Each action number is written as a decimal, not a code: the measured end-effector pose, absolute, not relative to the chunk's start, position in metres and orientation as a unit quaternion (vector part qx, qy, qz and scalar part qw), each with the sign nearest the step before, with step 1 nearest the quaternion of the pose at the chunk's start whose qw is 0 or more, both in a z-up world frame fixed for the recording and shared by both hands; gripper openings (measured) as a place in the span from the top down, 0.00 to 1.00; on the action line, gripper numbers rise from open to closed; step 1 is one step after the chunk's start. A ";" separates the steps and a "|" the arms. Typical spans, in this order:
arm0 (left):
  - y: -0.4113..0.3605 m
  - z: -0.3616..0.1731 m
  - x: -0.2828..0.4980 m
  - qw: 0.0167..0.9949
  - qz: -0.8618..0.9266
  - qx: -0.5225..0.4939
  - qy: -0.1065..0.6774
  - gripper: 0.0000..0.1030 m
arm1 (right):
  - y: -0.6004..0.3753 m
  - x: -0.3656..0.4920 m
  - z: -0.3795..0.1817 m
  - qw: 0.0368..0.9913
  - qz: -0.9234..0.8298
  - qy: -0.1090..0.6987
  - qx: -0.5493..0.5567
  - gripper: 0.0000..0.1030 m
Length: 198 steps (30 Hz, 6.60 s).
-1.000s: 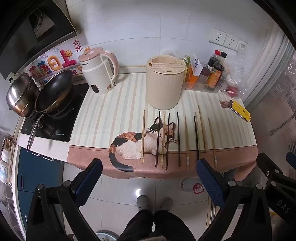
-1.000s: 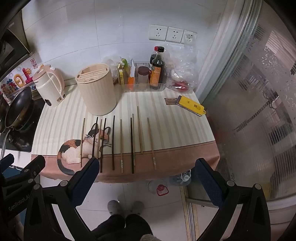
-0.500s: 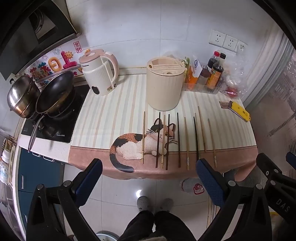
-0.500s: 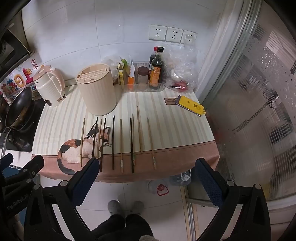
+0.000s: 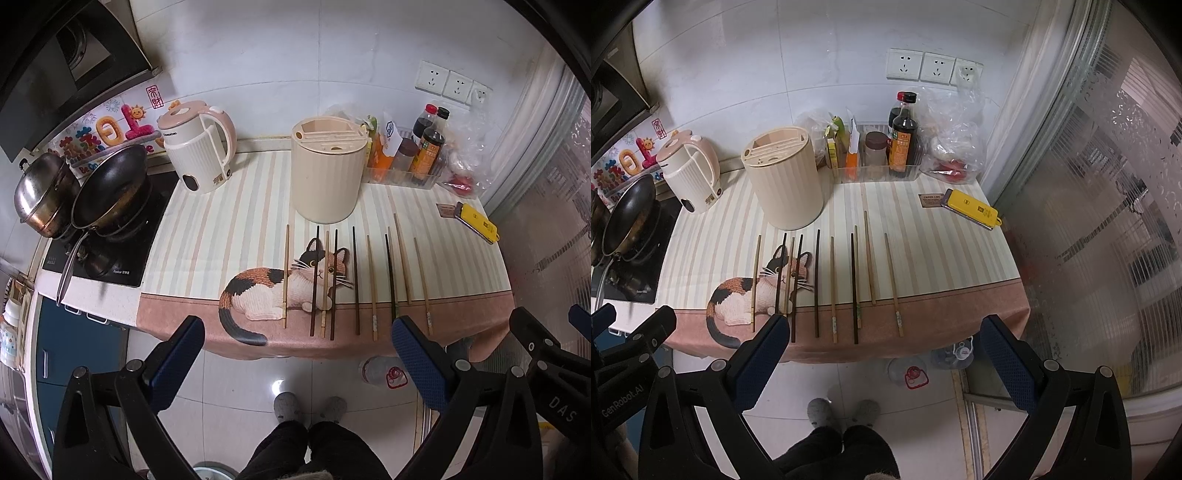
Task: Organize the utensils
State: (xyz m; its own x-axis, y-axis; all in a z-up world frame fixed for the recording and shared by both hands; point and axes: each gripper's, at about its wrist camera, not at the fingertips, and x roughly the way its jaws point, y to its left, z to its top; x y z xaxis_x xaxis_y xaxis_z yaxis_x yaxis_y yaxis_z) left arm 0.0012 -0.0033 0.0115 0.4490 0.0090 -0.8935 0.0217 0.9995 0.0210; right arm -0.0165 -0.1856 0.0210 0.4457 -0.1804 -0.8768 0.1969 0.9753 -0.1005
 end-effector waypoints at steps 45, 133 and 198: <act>0.002 0.013 0.005 0.853 -0.008 0.012 0.522 0.00 | -0.178 -0.009 0.022 0.850 -0.112 0.514 0.011 0.00; 0.058 -0.297 0.241 0.699 0.002 0.001 0.715 0.95 | -0.119 0.276 -0.344 0.656 -0.014 0.754 0.001 0.88; -0.003 -0.047 0.235 0.890 0.037 -0.010 0.453 0.96 | -0.137 0.271 -0.099 0.834 0.073 0.544 0.053 0.94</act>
State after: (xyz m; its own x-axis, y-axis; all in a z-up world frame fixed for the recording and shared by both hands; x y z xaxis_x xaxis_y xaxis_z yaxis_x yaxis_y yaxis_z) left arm 0.2345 -0.0033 -0.0475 0.5859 0.0575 -0.8083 -0.0754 0.9970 0.0162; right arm 0.2706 -0.1372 -0.0991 0.3972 0.1800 -0.8999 -0.0643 0.9836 0.1684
